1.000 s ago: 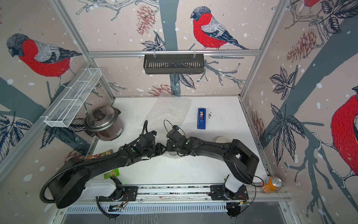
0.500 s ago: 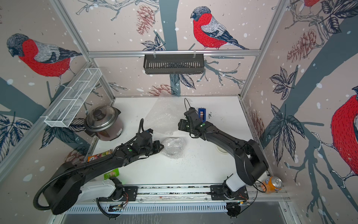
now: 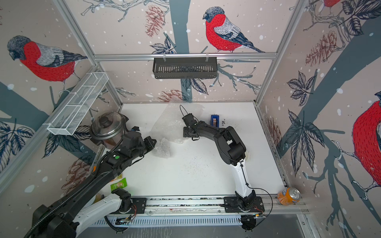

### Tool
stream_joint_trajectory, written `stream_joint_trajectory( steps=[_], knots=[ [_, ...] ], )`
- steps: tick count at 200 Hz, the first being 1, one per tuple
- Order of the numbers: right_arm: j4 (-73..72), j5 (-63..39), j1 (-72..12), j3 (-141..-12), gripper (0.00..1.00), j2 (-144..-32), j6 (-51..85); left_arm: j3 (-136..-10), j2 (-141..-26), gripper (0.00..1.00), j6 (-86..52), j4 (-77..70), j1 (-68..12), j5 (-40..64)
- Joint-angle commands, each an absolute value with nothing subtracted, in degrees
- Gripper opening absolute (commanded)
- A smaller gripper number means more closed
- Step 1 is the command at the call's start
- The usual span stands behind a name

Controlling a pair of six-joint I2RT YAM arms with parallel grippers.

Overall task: Wrap bowls in bubble wrap
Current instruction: Move the bubble wrap to the center of the board.

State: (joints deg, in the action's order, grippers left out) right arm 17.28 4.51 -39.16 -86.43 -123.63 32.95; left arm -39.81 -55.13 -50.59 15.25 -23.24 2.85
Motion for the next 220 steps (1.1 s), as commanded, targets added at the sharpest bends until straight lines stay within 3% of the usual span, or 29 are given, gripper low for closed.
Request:
stream_joint_trajectory(
  steps=[1, 29, 98, 184, 220],
  knots=[
    [23.2, 7.2, -40.9, -83.6, 0.22, -123.7, 33.9, -39.8, -56.9, 0.00, -49.9, 14.0, -21.5, 4.0],
    [22.1, 9.6, -43.7, -72.8, 0.02, -116.0, 37.3, -38.0, -58.2, 0.00, -50.4, 10.7, -20.5, 4.6],
    [25.0, 12.0, -52.9, -53.2, 0.01, -97.9, 46.2, -43.8, -60.6, 0.00, -47.4, 7.1, -16.5, 5.1],
    [24.8, 9.8, -69.3, -45.7, 0.00, -91.0, 50.3, -63.5, -82.4, 0.00, -47.5, -2.7, -13.0, 12.0],
    [24.3, 8.4, -71.8, -45.2, 0.01, -90.7, 51.8, -65.9, -92.2, 0.00, -50.2, -10.9, -12.4, 13.0]
  ],
)
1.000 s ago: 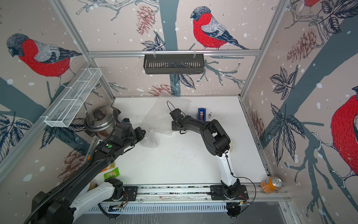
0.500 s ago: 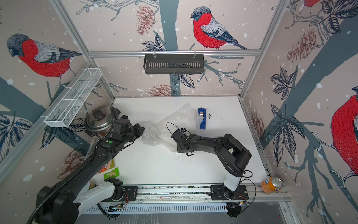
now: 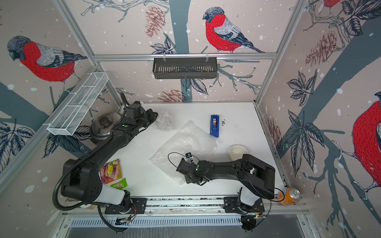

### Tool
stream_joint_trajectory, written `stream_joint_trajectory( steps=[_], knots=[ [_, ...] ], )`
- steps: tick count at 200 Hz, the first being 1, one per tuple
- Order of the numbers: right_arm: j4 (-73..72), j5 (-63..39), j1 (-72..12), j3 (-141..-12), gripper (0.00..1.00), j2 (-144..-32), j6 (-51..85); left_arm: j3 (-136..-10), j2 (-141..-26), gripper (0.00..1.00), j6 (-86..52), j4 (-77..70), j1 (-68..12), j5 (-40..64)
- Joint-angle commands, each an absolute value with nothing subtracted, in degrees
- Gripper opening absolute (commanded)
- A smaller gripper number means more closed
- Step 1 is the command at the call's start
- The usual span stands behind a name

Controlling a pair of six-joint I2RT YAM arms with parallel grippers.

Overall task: Wrap bowls in bubble wrap
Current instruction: Move the bubble wrap to the center of the board.

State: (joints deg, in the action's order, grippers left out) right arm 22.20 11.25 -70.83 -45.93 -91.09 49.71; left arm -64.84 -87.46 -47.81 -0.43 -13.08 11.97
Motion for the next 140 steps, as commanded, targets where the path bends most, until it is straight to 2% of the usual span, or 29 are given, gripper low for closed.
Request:
stream_joint_trajectory(
  steps=[1, 36, 86, 102, 115, 127, 140],
  knots=[
    [24.3, 8.4, -71.9, -45.2, 0.00, -90.6, 51.8, -66.0, -92.5, 0.00, -50.3, -11.2, -12.4, 13.1],
    [21.4, 5.6, -74.4, -43.2, 0.00, -88.8, 49.4, -67.2, -101.7, 0.00, -53.0, -16.2, -10.5, 17.6],
    [25.6, 7.3, -72.9, -41.4, 0.02, -87.0, 47.5, -59.4, -99.3, 0.00, -52.2, -16.3, -9.7, 12.8],
    [27.1, 8.6, -72.0, -41.5, 0.20, -85.1, 47.5, -59.0, -98.7, 0.00, -51.7, -12.9, -9.5, 9.6],
    [27.9, 9.8, -71.9, -41.7, 0.26, -83.1, 48.0, -59.3, -98.9, 0.00, -51.1, -10.5, -9.4, 8.6],
    [28.1, 10.8, -71.7, -41.7, 0.37, -81.2, 48.8, -59.7, -99.1, 0.00, -51.3, -7.8, -9.5, 7.0],
    [28.3, 11.9, -71.7, -41.7, 0.46, -79.1, 49.5, -59.7, -99.0, 0.13, -51.5, -5.5, -9.4, 5.3]
  ],
)
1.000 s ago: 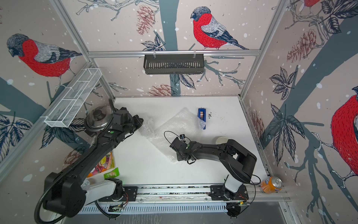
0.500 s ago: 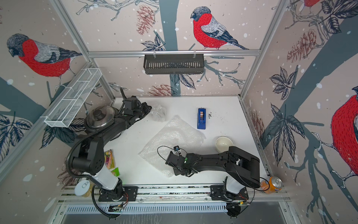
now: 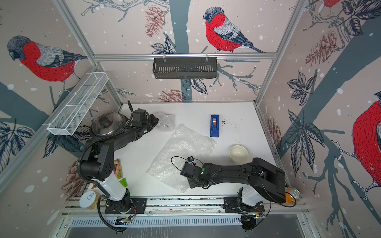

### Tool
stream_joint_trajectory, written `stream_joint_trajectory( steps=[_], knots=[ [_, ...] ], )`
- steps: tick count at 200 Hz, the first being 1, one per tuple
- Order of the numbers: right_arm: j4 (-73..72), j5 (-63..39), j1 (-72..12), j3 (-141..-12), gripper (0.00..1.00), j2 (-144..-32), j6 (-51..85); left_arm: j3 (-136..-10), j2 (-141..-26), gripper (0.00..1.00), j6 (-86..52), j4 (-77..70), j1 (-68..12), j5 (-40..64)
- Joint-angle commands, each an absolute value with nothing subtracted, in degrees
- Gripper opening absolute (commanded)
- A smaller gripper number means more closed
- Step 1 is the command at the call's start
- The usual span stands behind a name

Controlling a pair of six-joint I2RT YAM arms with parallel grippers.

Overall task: Wrap bowls in bubble wrap
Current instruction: Move the bubble wrap to the center of the board, then place the bowl at the center of the board.

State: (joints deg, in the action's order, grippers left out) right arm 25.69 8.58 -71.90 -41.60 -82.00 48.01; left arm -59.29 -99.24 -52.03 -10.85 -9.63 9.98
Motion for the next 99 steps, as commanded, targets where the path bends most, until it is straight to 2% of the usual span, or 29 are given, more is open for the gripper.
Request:
stream_joint_trajectory(
  steps=[1, 21, 43, 58, 99],
  knots=[
    [28.3, 12.0, -71.8, -41.7, 0.46, -78.9, 49.6, -59.7, -99.0, 0.14, -51.4, -5.4, -9.5, 5.1],
    [29.1, 13.3, -71.5, -42.2, 0.52, -75.7, 50.4, -60.0, -98.3, 0.36, -51.2, -1.7, -9.5, 2.5],
    [29.7, 14.2, -71.4, -43.1, 0.53, -73.0, 50.6, -59.8, -96.0, 0.52, -50.9, 1.9, -9.5, -1.1],
    [30.0, 14.6, -71.1, -43.6, 0.54, -72.1, 50.7, -59.7, -94.4, 0.59, -50.5, 3.4, -9.5, -2.5],
    [29.6, 15.0, -70.4, -43.8, 0.53, -68.6, 51.2, -61.1, -90.9, 0.69, -49.1, 9.2, -9.5, -2.7]
  ],
)
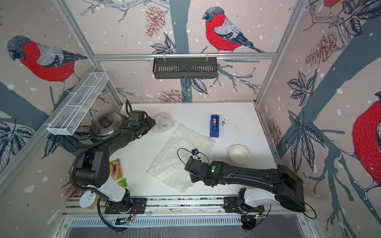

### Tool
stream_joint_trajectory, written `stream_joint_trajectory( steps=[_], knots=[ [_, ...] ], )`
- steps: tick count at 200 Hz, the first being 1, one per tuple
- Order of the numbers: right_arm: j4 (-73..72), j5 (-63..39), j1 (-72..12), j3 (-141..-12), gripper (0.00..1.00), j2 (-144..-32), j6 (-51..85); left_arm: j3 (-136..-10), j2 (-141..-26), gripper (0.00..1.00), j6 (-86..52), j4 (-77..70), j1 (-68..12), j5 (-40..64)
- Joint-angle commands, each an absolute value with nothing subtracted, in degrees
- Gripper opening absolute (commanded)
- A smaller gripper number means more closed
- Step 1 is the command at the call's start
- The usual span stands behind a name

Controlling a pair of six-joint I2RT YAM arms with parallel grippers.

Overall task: Wrap bowls in bubble wrap
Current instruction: Place the bowl at the center of the board, then adjust the bowl at the center of the board.

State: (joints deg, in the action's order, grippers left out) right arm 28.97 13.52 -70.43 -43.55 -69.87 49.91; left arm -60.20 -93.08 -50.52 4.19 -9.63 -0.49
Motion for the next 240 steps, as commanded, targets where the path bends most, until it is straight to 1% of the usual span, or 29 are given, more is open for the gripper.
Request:
stream_joint_trajectory(
  steps=[1, 10, 24, 39, 54, 59, 63, 73, 80, 85, 89, 105, 108, 115, 118, 124, 135, 150, 165, 190, 217, 240],
  knots=[
    [29.7, 15.0, -70.4, -43.8, 0.53, -68.6, 51.2, -61.1, -90.8, 0.69, -49.1, 9.4, -9.5, -2.7],
    [29.8, 15.1, -70.2, -43.6, 0.53, -68.0, 51.4, -60.8, -89.1, 0.68, -49.2, 10.1, -9.5, -3.2],
    [29.5, 15.0, -70.0, -43.2, 0.48, -67.2, 51.5, -60.3, -86.7, 0.57, -48.3, 8.3, -9.5, -1.1],
    [29.4, 14.9, -69.4, -42.9, 0.41, -67.1, 51.7, -61.4, -86.7, 0.40, -46.3, 4.2, -9.9, 5.5],
    [30.9, 16.2, -68.0, -42.7, 0.34, -66.9, 53.2, -65.8, -90.9, 0.15, -45.0, 4.4, -10.6, 11.2],
    [32.3, 17.0, -67.1, -42.7, 0.32, -66.6, 54.6, -67.5, -92.7, 0.10, -44.6, 5.0, -10.8, 13.1],
    [33.6, 17.9, -66.3, -42.6, 0.30, -66.3, 55.6, -68.7, -94.1, 0.08, -44.3, 5.4, -10.8, 14.4],
    [36.6, 19.4, -63.7, -41.8, 0.30, -64.7, 58.0, -71.3, -97.9, 0.04, -43.7, 6.8, -10.9, 16.8],
    [38.5, 20.3, -61.8, -41.0, 0.36, -62.8, 59.6, -72.8, -100.3, 0.00, -43.3, 7.6, -10.9, 18.0],
    [39.8, 20.9, -60.7, -40.5, 0.44, -61.2, 60.8, -73.7, -101.9, 0.00, -43.0, 8.2, -10.7, 18.4],
    [41.1, 21.6, -59.7, -40.0, 0.49, -59.7, 61.8, -74.5, -103.0, 0.00, -42.9, 8.9, -10.6, 18.4],
    [46.9, 25.2, -56.7, -38.4, 0.58, -52.9, 65.3, -75.6, -105.4, 0.00, -42.3, 9.6, -10.1, 16.9],
    [48.2, 26.4, -56.3, -38.1, 0.70, -51.6, 66.4, -75.7, -105.6, 0.00, -42.2, 9.6, -10.0, 16.5],
    [52.2, 29.0, -55.0, -37.5, 0.86, -48.9, 69.4, -75.9, -106.2, 0.00, -42.1, 10.0, -9.6, 15.5],
    [54.2, 30.0, -54.2, -37.3, 0.89, -47.8, 70.8, -76.1, -106.4, 0.00, -42.1, 10.3, -9.4, 14.9],
    [58.1, 31.9, -51.9, -36.9, 0.92, -45.3, 73.3, -76.2, -106.5, 0.00, -41.7, 10.6, -9.3, 14.0],
    [61.5, 33.5, -46.3, -35.8, 0.93, -40.9, 74.5, -76.0, -106.6, 0.00, -41.4, 10.7, -9.3, 12.7],
    [58.4, 31.7, -40.3, -34.8, 0.92, -36.6, 71.3, -75.6, -107.1, 0.00, -41.7, 10.5, -9.2, 12.6],
    [56.5, 29.8, -33.0, -34.7, 0.91, -37.4, 67.8, -75.6, -108.2, 0.00, -42.2, 11.0, -9.2, 12.6],
    [51.4, 23.7, -21.7, -33.1, 0.89, -38.5, 61.6, -74.9, -109.1, 0.00, -43.1, 12.4, -8.8, 10.7],
    [47.8, 20.3, -12.2, -32.2, 0.90, -38.1, 57.7, -75.0, -109.2, 0.00, -43.1, 13.7, -8.6, 7.8],
    [41.6, 13.0, -5.5, -29.1, 0.90, -38.3, 53.8, -75.4, -109.8, 0.00, -43.3, 13.2, -8.5, 9.4]
  ],
)
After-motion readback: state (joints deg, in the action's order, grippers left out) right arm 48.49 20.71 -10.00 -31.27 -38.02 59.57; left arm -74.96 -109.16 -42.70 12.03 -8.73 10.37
